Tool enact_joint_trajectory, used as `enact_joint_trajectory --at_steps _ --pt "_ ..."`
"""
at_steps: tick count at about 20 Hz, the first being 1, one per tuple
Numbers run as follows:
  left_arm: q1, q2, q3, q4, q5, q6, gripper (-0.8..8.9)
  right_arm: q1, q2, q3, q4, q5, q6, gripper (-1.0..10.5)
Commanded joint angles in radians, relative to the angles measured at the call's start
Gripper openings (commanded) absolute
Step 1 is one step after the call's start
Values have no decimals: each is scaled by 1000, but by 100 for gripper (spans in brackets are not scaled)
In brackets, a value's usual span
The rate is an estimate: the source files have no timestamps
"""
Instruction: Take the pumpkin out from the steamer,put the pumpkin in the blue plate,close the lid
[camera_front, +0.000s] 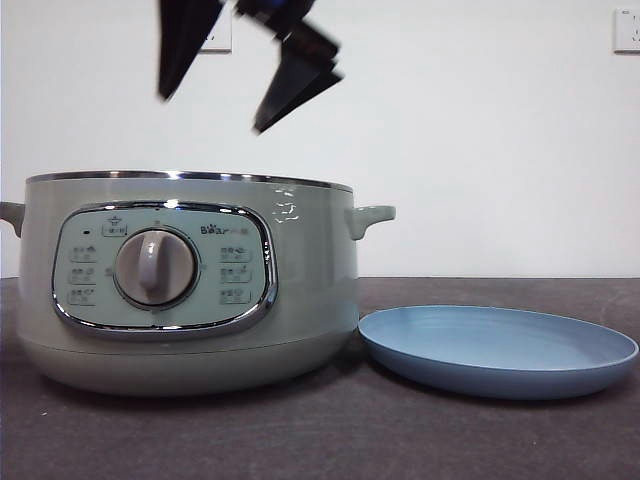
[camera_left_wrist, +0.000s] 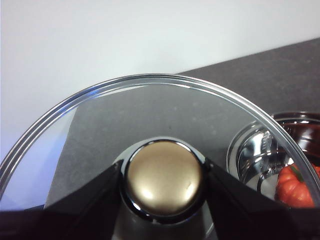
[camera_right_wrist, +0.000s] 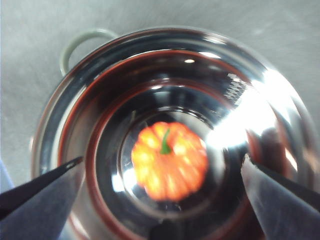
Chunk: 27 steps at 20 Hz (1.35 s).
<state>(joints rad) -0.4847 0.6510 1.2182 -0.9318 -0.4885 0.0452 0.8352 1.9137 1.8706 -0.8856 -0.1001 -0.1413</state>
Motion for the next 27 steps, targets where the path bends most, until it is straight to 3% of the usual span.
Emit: enact_joint_trajectory --at_steps 1,4,13,15,17,22,27 --pt "0 -8 14 42 -10 11 -8 13 63 14 7 7 -23 630" --pt "0 -8 14 27 -10 11 -8 23 124 14 15 53 -38 629" --pt "0 -8 14 21 -8 8 -8 21 261 14 48 47 -40 614" --pt "0 -8 14 13 -8 7 -8 23 264 14 49 48 -40 400" --pt "0 -8 14 13 -8 7 -8 24 264 14 51 48 -39 -27" --pt "0 -6 14 19 -6 7 -8 23 188 14 -41 51 -10 -8" --pt "0 10 14 49 -3 7 -8 -39 -72 14 -215 54 21 -8"
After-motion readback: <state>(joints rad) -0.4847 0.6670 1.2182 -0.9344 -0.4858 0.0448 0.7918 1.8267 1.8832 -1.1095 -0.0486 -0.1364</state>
